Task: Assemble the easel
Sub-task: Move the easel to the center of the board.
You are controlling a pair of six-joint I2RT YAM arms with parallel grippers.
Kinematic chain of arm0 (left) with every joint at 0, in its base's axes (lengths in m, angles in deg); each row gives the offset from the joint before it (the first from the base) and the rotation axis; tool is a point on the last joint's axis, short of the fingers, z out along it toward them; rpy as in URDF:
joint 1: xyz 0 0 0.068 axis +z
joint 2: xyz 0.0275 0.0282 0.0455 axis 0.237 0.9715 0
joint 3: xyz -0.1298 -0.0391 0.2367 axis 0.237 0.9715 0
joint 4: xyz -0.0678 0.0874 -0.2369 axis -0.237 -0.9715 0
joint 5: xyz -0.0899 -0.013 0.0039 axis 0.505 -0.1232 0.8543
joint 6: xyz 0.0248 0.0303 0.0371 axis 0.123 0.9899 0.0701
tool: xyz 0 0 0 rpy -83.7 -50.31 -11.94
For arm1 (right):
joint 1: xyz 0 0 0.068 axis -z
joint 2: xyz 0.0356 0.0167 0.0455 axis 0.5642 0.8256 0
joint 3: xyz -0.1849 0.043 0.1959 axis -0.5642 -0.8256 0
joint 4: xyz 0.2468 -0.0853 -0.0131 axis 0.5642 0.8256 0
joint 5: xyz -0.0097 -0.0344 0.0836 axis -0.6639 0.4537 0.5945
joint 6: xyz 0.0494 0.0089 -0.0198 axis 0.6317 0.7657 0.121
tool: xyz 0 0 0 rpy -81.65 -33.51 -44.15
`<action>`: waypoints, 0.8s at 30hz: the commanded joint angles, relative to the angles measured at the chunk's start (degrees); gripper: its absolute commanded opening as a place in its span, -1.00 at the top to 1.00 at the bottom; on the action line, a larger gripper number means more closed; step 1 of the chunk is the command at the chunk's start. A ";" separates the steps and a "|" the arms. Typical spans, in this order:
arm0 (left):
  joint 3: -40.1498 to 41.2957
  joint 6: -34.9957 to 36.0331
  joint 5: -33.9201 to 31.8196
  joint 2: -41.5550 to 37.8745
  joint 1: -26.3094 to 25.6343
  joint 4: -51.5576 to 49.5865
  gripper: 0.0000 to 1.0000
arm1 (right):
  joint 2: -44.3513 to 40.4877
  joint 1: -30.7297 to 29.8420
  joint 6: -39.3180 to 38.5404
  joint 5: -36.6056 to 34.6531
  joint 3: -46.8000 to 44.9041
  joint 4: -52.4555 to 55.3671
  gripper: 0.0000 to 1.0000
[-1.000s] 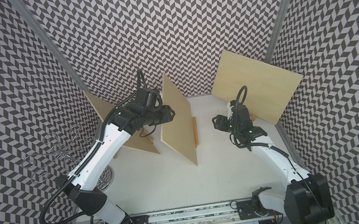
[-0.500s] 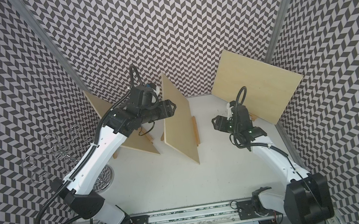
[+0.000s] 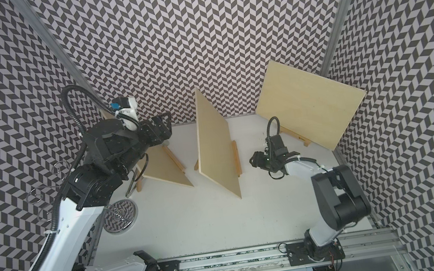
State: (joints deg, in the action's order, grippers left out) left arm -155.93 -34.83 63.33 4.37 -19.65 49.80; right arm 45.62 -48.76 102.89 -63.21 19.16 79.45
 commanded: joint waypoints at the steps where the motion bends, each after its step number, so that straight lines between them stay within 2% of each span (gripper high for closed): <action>1: 3.22 1.00 -4.74 -2.60 1.91 1.22 -0.77 | 4.52 -2.41 1.34 -1.27 4.30 -5.00 -0.29; 12: 5.63 3.58 -6.07 -6.03 4.49 1.12 -0.84 | 19.63 -9.45 0.65 -6.49 19.15 -1.84 -0.29; 24: 8.11 3.63 -3.43 -7.32 4.53 1.61 -0.91 | 31.55 -14.58 -0.49 -5.64 35.81 1.66 -0.29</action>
State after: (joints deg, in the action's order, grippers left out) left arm -148.37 -31.44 59.42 -1.77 -15.39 50.20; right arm 74.12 -61.81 103.18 -70.67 51.66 80.63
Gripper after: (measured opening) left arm 0.954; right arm 0.645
